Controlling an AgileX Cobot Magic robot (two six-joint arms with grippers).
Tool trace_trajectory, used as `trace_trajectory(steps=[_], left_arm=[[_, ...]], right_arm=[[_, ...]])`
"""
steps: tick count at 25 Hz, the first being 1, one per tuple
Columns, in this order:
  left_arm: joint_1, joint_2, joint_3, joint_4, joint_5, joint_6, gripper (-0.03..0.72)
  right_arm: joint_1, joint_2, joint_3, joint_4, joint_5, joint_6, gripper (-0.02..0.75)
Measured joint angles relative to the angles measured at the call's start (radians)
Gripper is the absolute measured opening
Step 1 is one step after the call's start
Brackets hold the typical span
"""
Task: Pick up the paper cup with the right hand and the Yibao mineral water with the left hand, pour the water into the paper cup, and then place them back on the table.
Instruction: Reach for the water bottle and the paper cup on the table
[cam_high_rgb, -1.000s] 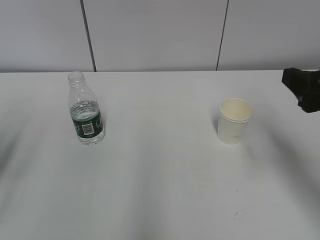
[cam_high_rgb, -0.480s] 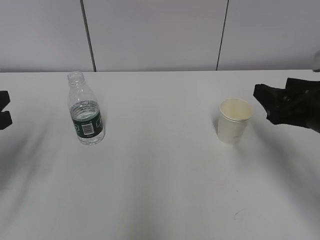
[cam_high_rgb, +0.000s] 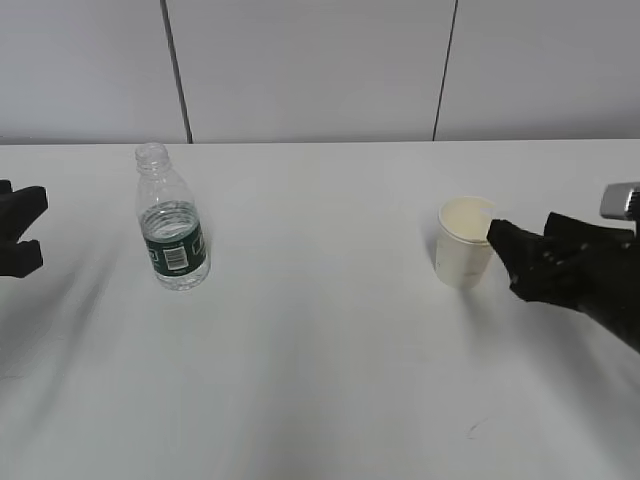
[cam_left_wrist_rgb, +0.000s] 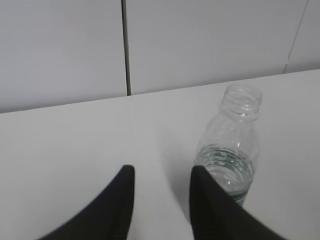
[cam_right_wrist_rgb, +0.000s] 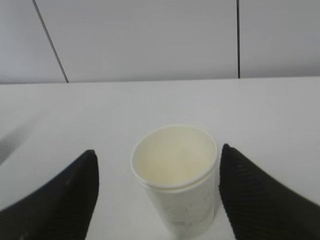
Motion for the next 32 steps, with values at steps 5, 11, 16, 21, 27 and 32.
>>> trace_trajectory(steps=[5, 11, 16, 21, 27, 32], left_arm=[[0.0, 0.0, 0.0, 0.008, 0.0, 0.0, 0.241], [0.0, 0.0, 0.0, 0.008, -0.001, 0.0, 0.241], [0.0, 0.0, 0.0, 0.008, -0.001, 0.0, 0.241], [0.0, 0.0, 0.0, 0.008, -0.001, 0.0, 0.241], [0.0, 0.0, 0.0, 0.008, 0.0, 0.0, 0.241], [0.0, 0.0, 0.0, 0.008, 0.012, 0.0, 0.241]], right_arm=[[0.0, 0.082, 0.0, 0.002, -0.002, 0.0, 0.585], [0.0, 0.086, 0.0, 0.002, -0.01, 0.0, 0.585], [0.0, 0.096, 0.0, 0.002, -0.016, 0.0, 0.585], [0.0, 0.146, 0.0, 0.002, -0.018, 0.0, 0.585], [0.0, 0.195, 0.0, 0.002, -0.018, 0.0, 0.585], [0.0, 0.195, -0.003, 0.002, -0.019, 0.001, 0.585]])
